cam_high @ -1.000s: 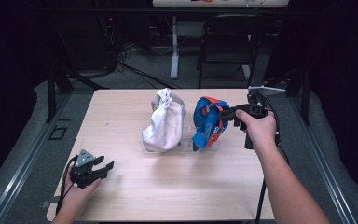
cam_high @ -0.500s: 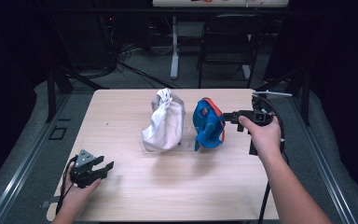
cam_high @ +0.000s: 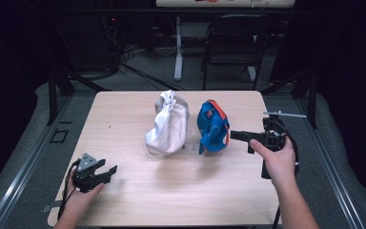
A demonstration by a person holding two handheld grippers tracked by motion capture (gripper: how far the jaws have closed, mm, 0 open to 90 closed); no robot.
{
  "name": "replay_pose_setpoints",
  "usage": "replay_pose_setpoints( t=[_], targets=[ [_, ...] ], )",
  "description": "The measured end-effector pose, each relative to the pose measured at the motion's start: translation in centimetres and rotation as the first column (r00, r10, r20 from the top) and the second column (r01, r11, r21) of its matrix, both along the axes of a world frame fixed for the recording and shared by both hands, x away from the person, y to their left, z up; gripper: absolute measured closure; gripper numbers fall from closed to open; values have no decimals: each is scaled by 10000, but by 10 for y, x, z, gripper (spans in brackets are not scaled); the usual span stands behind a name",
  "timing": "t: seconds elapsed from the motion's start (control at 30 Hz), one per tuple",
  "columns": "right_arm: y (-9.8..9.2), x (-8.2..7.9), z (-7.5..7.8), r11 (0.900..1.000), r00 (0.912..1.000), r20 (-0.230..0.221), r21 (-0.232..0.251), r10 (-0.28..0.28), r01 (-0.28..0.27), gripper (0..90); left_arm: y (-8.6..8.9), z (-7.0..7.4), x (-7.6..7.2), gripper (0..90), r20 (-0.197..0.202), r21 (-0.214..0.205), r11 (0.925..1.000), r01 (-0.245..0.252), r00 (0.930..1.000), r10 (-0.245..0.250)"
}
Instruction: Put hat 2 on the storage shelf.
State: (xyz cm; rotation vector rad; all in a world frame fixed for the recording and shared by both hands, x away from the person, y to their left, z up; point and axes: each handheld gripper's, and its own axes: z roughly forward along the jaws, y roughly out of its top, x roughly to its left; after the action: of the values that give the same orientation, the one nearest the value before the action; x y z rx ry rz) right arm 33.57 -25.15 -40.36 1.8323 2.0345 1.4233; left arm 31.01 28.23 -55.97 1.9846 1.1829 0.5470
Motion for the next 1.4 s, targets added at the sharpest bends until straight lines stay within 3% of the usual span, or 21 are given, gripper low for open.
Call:
replay_pose_setpoints(
  t=[0.1, 0.57, 0.73, 0.77, 0.8, 0.83, 0.87, 0.97, 1.03, 1.13, 1.27, 1.4],
  targets=[
    [1, -13, -7, 9993, 9996, 269, -361, 24, -15, 444, 0, 0, 0, 427, 18, 22, 10000, 7, 10000, -7],
    [12, -53, -29, 9956, 9928, 1133, -897, 380, -279, 480, 0, 0, -1, 427, 176, 109, 9999, 101, 9998, -103],
    [6, -63, -46, 9991, 9892, 1467, -423, -13, 76, 488, -1, -1, -1, 426, 257, 133, 9998, 125, 9996, -129],
    [5, -64, -52, 9996, 9895, 1443, -231, -99, 134, 489, -1, -1, -1, 425, 206, 195, 9997, 161, 9997, -165],
    [4, -65, -64, 9993, 9922, 1242, -354, -73, 118, 491, -2, -1, -1, 415, 165, 200, 9996, 181, 9997, -184],
    [4, -65, -64, 9993, 9922, 1242, -354, -73, 118, 491, -2, -1, -1, 411, 165, 200, 9996, 181, 9997, -184],
    [4, -66, -77, 9986, 9944, 1051, -508, -79, 133, 496, -3, -1, 0, 409, 205, 267, 9994, 239, 9995, -244],
    [4, -66, -88, 9978, 9945, 1034, -604, -193, 256, 497, -4, -2, 0, 397, 259, 317, 9991, 270, 9993, -278],
    [5, -66, -103, 9957, 9949, 968, -861, -268, 352, 498, -5, -1, 0, 393, 303, 352, 9989, 299, 9991, -310],
    [8, -66, -111, 9910, 9927, 1143, -1234, -379, 521, 497, -5, -1, -1, 384, 364, 335, 9989, 324, 9988, -336],
    [10, -65, -120, 9904, 9892, 1356, -1180, -558, 720, 490, -5, -2, -1, 379, 417, 244, 9986, 478, 9979, -488],
    [16, -63, -130, 9861, 9876, 1495, -1505, -472, 699, 489, -7, -3, 0, 379, 407, 348, 9978, 564, 9975, -578]
  ],
)
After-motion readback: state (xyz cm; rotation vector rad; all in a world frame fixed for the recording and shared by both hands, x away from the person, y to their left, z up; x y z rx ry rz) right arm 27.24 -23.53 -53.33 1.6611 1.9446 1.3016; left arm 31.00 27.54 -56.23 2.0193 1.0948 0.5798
